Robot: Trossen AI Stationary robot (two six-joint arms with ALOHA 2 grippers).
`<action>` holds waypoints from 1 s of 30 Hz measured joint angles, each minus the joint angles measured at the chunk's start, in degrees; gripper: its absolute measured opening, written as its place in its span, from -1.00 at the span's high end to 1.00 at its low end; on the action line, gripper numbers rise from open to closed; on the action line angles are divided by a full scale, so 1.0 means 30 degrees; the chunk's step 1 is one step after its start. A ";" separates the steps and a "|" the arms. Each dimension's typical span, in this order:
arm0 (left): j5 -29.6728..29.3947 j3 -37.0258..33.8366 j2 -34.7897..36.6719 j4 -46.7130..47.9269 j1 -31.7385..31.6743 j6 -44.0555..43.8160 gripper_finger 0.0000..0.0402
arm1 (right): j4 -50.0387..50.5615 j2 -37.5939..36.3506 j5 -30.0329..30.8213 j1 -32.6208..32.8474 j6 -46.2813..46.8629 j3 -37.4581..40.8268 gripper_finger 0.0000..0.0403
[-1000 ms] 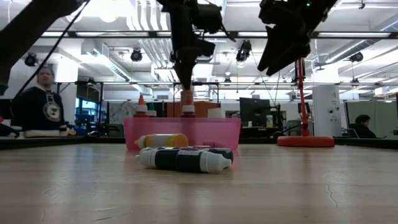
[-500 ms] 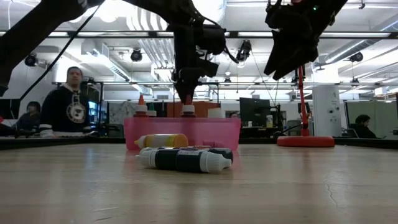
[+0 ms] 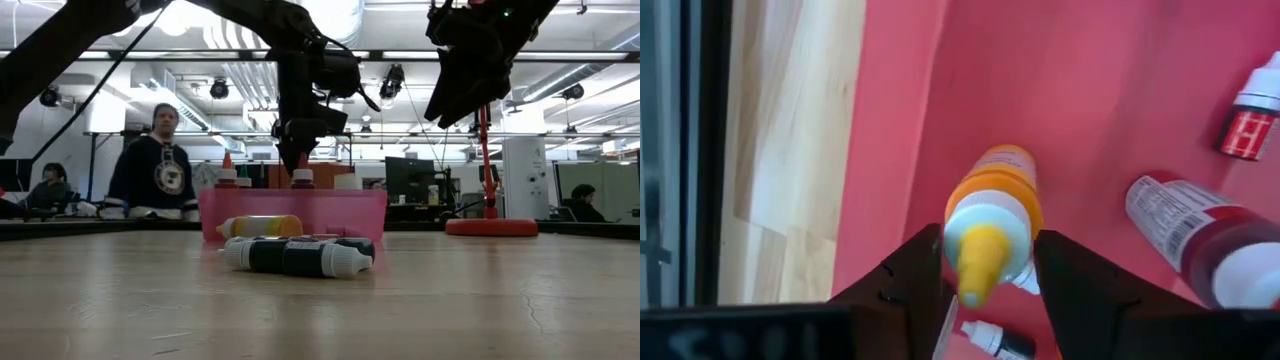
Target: Pick & Place food coloring
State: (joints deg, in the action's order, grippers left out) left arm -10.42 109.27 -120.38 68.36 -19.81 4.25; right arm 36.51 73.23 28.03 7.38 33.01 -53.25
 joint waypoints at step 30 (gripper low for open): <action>0.2816 -0.4045 0.7881 0.1169 0.3131 0.5071 0.12 | -0.1296 0.0015 -0.1281 -0.0040 -0.3500 0.0066 -0.34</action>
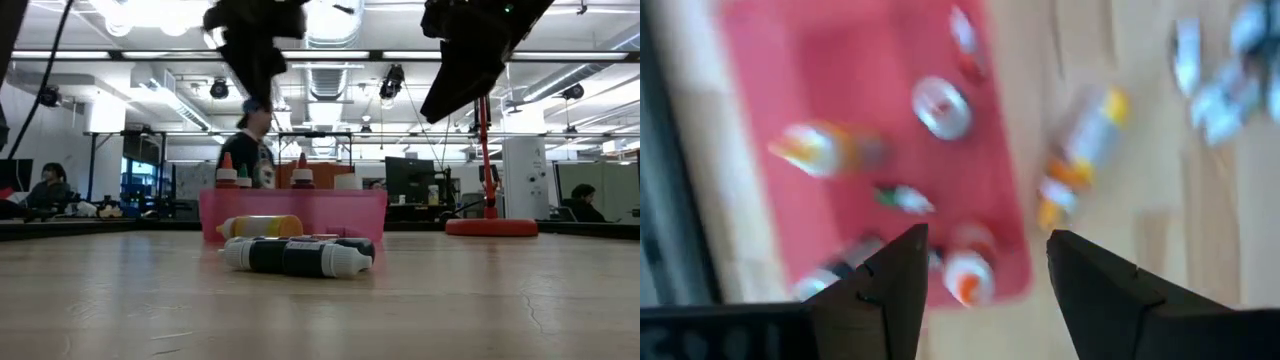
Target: Pick & Place food coloring
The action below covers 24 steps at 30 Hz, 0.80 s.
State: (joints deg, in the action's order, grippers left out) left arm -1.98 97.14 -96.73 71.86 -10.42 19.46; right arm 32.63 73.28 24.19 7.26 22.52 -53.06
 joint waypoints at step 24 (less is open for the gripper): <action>-0.2377 -1.3144 0.1767 -1.3777 0.4796 0.1657 0.12 | -0.0140 0.0000 -0.0300 -0.0004 -0.0001 0.0146 -0.26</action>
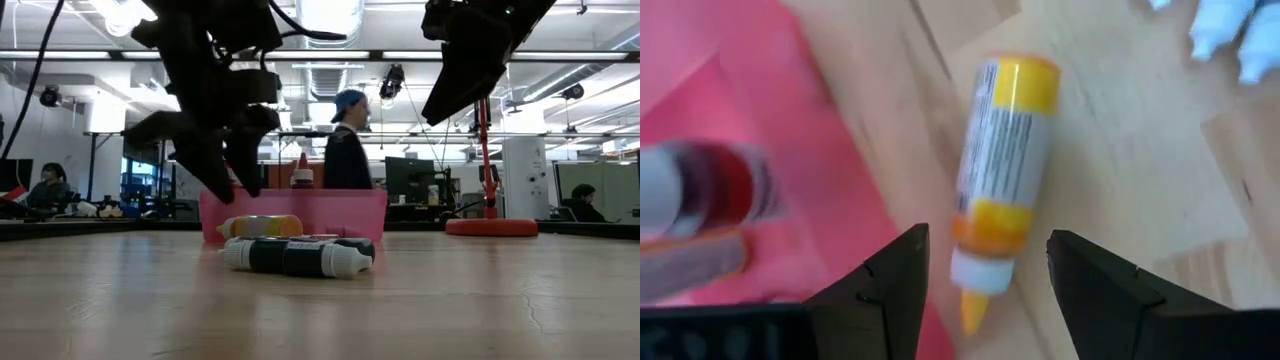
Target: Pick & Place food coloring
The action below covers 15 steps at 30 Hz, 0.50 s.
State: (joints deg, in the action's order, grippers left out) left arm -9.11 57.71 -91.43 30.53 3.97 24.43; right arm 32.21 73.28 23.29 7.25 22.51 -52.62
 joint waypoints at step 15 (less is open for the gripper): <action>0.0284 -0.0003 -0.2323 -0.0210 -0.0088 -0.1852 0.12 | 0.0022 0.0000 0.0005 -0.0003 0.0062 0.0007 -0.26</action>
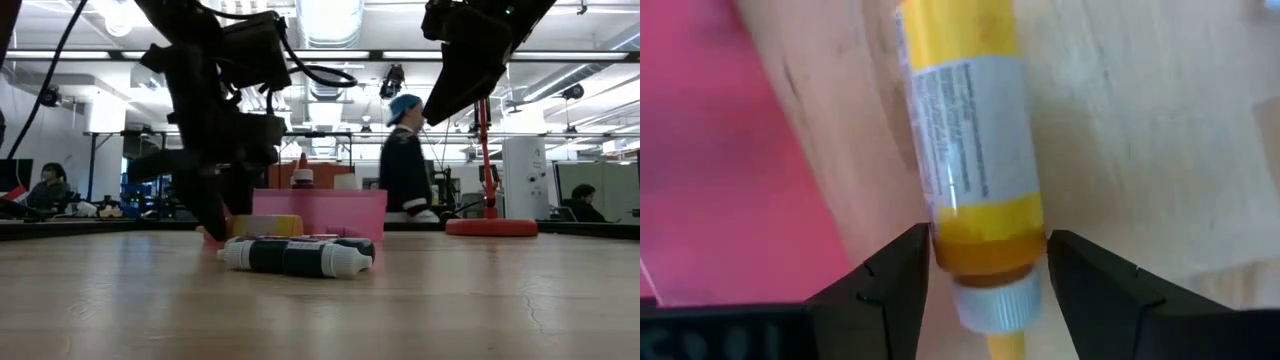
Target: Pick & Place food coloring
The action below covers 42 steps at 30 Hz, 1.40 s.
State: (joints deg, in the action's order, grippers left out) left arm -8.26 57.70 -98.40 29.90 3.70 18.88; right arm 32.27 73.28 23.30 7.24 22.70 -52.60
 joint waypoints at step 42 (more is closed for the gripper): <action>0.0246 -0.0719 0.0487 0.0411 0.0030 -0.4717 0.55 | -0.0242 0.0000 0.0082 0.0003 0.0022 0.0051 -0.19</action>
State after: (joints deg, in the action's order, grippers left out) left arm -7.52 55.54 -96.94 31.14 3.79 4.73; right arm 31.55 73.28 23.55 7.25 22.76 -52.45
